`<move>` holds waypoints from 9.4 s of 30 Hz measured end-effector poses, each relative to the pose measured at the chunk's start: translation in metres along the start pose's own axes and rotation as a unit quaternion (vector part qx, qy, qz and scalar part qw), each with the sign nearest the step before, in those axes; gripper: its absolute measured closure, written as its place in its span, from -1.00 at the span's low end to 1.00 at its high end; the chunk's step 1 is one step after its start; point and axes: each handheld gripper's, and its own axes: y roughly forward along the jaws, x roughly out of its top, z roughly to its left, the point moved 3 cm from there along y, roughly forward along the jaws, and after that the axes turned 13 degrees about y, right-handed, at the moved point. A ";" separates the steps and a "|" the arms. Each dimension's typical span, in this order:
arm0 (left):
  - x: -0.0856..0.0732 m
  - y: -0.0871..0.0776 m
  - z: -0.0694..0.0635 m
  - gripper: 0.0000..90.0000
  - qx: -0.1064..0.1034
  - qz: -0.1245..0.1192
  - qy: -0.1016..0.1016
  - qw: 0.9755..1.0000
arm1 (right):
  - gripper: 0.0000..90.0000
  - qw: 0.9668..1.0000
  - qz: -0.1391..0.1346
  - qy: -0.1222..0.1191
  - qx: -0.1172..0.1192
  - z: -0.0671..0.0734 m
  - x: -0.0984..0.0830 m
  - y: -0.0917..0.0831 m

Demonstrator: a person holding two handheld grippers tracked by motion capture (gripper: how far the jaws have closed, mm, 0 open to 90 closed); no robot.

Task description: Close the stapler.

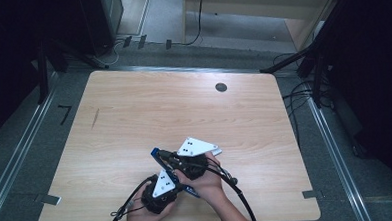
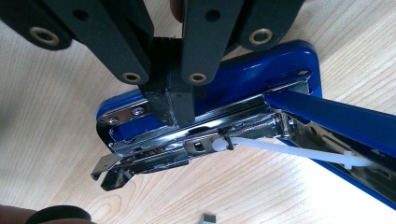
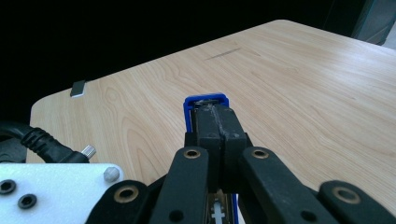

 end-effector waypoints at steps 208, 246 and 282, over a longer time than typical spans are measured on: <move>0.000 -0.001 0.000 1.00 -0.002 0.000 -0.001 1.000 | 1.00 0.981 0.182 -0.008 -0.069 -0.162 -0.031 -0.075; -0.001 -0.001 0.000 1.00 -0.003 0.001 -0.002 1.000 | 1.00 0.976 0.173 0.074 -0.110 -0.164 -0.047 -0.076; -0.001 -0.001 0.000 1.00 -0.003 0.001 0.000 1.000 | 0.57 0.974 0.129 0.113 -0.151 -0.129 -0.055 -0.088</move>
